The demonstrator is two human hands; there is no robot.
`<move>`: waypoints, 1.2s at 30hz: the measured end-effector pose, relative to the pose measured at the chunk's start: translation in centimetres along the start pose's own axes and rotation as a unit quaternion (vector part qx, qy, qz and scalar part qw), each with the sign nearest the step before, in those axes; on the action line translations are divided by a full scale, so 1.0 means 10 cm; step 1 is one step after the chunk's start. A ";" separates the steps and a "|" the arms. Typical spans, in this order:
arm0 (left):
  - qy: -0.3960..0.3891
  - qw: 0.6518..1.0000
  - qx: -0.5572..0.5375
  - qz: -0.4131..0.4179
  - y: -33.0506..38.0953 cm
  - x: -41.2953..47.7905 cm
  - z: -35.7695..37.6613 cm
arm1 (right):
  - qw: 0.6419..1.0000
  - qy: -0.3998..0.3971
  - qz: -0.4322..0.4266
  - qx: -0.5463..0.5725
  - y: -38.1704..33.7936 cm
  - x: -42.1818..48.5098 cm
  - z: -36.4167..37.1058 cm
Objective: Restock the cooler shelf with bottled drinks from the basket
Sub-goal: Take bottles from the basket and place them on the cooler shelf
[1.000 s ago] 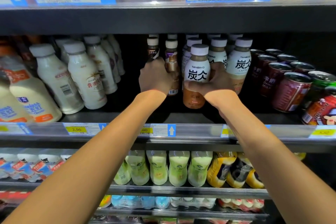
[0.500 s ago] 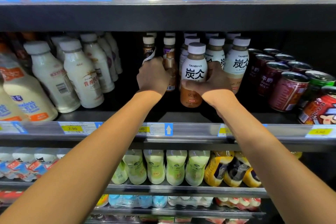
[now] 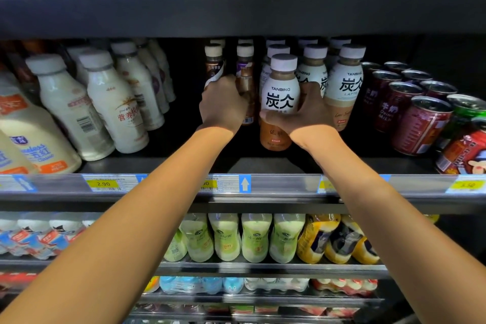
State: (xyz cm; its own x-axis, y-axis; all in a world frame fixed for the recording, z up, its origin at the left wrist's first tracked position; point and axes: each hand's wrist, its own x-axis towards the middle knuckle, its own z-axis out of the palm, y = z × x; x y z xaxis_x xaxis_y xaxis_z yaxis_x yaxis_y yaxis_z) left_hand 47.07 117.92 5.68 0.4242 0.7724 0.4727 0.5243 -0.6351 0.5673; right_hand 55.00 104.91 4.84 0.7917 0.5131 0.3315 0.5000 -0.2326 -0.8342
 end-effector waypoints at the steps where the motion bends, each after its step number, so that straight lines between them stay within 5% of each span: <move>1: -0.003 1.000 -0.002 -0.002 0.00 0.00 -0.01 | 1.000 -0.001 0.001 -0.006 -0.01 -0.01 -0.01; 7: -0.041 0.998 -0.036 0.019 0.05 -0.12 -0.26 | 0.998 -0.021 0.011 -0.051 -0.12 -0.07 -0.12; 12: -0.106 0.984 0.067 0.125 0.24 -0.47 -0.64 | 0.976 -0.067 -0.008 -0.209 -0.23 -0.31 -0.45; 17: -0.120 0.950 0.055 0.284 0.50 -1.00 -0.89 | 0.901 -0.032 -0.094 -0.422 -0.42 -0.92 -0.88; 21: -0.144 0.919 0.076 0.359 0.75 -1.38 -0.74 | 0.858 0.013 -0.042 -0.512 -0.28 -1.42 -1.27; 27: -0.105 0.817 0.038 0.566 1.21 -2.19 -0.32 | 0.806 0.040 0.102 -0.582 0.13 -2.35 -1.99; 33: -0.288 0.727 0.074 0.619 1.80 -3.12 0.33 | 0.733 0.079 0.260 -0.624 0.87 -3.26 -2.57; 36: -0.326 0.658 0.097 0.672 2.07 -3.68 0.74 | 0.738 0.080 0.336 -0.579 1.26 -3.67 -2.79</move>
State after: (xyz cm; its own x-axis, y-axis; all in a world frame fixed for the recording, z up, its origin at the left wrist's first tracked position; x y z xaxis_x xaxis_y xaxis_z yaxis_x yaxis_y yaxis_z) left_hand 47.76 76.38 -4.93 0.7935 -0.6076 0.0342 -0.5911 -0.7829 -0.1939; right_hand 41.99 60.10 -5.52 0.9828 -0.1225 0.1385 -0.1333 -0.9885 0.0717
